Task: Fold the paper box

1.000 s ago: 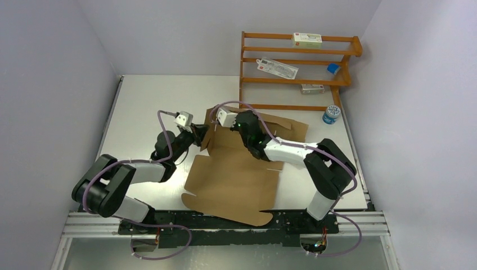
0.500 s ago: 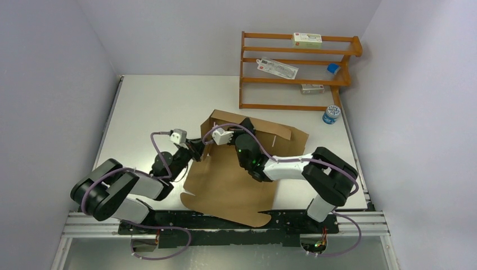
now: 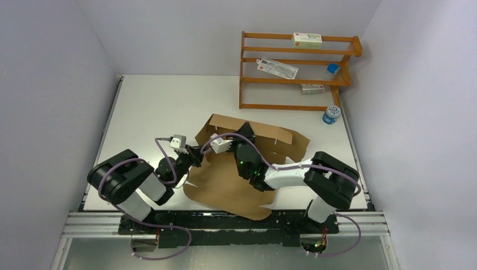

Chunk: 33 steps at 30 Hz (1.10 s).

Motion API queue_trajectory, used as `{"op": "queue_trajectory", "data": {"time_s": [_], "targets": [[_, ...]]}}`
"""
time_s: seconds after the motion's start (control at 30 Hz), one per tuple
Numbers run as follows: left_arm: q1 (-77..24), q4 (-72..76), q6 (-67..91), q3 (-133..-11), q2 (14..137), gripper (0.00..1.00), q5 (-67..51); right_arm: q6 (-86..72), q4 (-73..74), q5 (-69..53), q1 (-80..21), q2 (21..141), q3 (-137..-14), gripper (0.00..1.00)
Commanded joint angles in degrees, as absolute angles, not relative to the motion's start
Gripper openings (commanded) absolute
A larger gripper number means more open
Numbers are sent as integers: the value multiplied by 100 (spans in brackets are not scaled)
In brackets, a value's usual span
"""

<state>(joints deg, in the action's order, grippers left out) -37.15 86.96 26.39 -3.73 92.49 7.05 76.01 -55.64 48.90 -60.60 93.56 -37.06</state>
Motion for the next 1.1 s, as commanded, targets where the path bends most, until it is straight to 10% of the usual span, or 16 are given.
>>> {"op": "queue_trajectory", "data": {"time_s": [0.0, 0.63, 1.07], "targets": [[-3869, 7422, 2870, -202, 9236, 5, 801, 7037, -4751, 5072, -6098, 8917, -3686, 24], [-4481, 4654, 2471, -793, 7475, 5, 2488, 5270, -1402, 5719, -6183, 7923, -4116, 51], [-4603, 3940, 2463, -1203, 7492, 5, 2948, 4248, 848, 6020, -6387, 7447, -4642, 52]]}}
